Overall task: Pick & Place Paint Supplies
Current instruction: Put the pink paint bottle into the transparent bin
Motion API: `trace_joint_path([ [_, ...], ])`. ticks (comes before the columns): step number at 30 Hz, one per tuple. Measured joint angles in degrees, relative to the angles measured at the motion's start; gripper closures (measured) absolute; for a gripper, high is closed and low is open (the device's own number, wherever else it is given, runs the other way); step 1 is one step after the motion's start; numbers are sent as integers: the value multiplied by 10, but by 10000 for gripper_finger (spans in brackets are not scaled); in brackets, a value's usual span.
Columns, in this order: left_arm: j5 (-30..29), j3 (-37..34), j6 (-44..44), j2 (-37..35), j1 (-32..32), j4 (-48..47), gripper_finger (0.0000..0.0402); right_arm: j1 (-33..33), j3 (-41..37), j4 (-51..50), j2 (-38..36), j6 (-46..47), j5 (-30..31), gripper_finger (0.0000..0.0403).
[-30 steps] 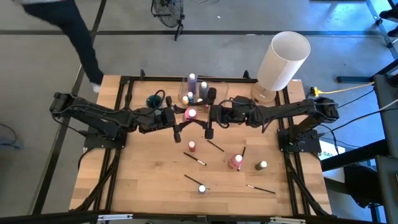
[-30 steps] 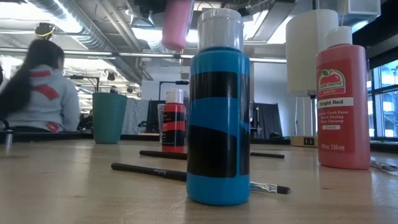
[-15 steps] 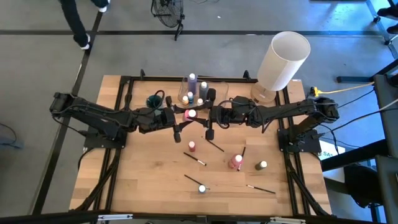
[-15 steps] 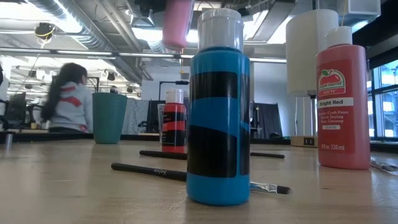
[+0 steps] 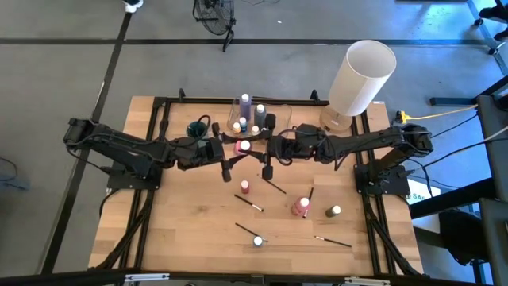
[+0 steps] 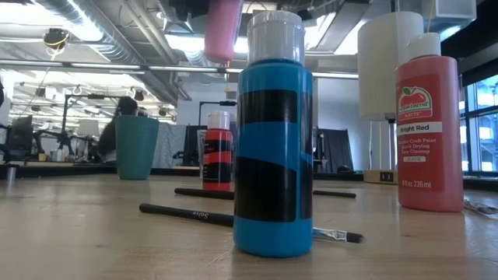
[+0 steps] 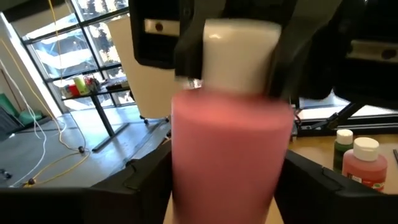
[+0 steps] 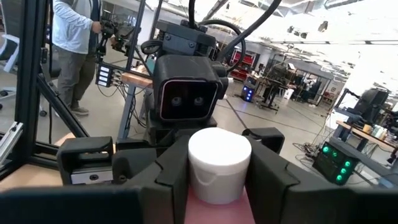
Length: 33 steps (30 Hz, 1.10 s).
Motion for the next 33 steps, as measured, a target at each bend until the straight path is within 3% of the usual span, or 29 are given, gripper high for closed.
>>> trace_joint_path([
  [7,-3,0,17,-1,0,-3,153,10,-1,-33,-2,2,43,283],
  [12,-17,0,34,-1,-1,-8,151,22,-2,-80,-29,1,135,283],
  [25,-186,0,122,-1,-39,-60,151,62,-2,-296,-162,108,367,283],
  [33,-203,0,134,-1,-45,-99,151,55,-1,-391,-301,150,385,283],
])
